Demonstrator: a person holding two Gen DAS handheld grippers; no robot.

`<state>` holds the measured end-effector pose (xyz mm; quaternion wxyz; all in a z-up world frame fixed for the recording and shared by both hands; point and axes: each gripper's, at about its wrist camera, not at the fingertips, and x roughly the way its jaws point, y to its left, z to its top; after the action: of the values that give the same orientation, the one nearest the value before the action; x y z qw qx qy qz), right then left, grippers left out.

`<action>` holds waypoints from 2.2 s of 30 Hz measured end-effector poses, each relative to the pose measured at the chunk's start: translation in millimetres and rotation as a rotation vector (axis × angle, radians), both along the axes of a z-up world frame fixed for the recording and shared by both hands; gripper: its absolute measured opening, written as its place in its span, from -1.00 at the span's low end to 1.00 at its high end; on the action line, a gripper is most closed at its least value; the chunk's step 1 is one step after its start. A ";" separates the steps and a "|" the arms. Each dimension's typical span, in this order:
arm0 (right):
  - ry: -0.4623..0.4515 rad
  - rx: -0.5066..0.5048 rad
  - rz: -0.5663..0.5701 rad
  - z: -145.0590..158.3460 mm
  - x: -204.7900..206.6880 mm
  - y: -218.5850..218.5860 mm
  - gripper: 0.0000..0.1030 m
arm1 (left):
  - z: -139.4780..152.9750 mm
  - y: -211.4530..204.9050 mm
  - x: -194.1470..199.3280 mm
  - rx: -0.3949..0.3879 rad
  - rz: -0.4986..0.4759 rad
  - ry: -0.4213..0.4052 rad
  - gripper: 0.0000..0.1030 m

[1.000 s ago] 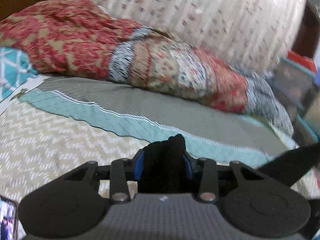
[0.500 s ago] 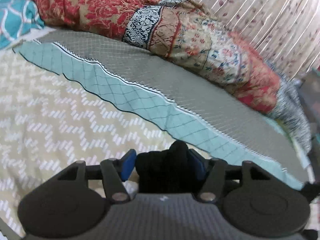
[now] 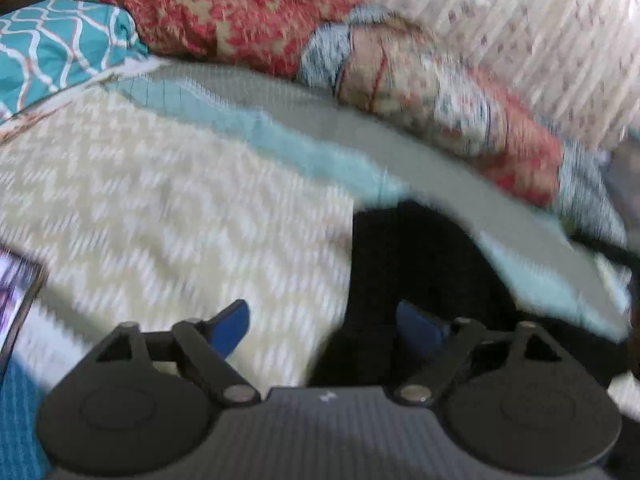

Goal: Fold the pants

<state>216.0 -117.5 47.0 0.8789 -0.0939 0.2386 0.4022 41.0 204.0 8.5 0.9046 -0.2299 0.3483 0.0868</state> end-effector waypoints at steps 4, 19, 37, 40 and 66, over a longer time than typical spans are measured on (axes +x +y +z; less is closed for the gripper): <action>0.098 -0.100 0.128 -37.7 -1.6 68.6 0.39 | -23.0 -20.9 -28.2 0.023 -0.100 0.109 0.80; 0.005 -0.198 -0.207 -36.2 13.0 91.7 -0.12 | -4.4 -62.4 -86.1 0.325 -0.143 0.048 -0.58; 0.315 0.002 -0.173 -5.3 -44.7 97.0 0.31 | -25.9 -3.8 -120.4 -0.312 -0.058 0.030 0.80; 0.340 -0.035 -0.144 -26.2 -60.2 127.0 0.49 | -31.9 -11.0 -111.1 -0.299 -0.059 0.033 0.72; 0.516 0.135 -0.133 -64.8 -60.0 153.6 0.00 | -25.0 -43.6 -150.7 -0.034 -0.170 0.038 -0.02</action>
<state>156.0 36.1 -17.8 0.8177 0.0862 0.4330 0.3694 -109.7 160.5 -16.5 0.8979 -0.2134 0.3848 0.0081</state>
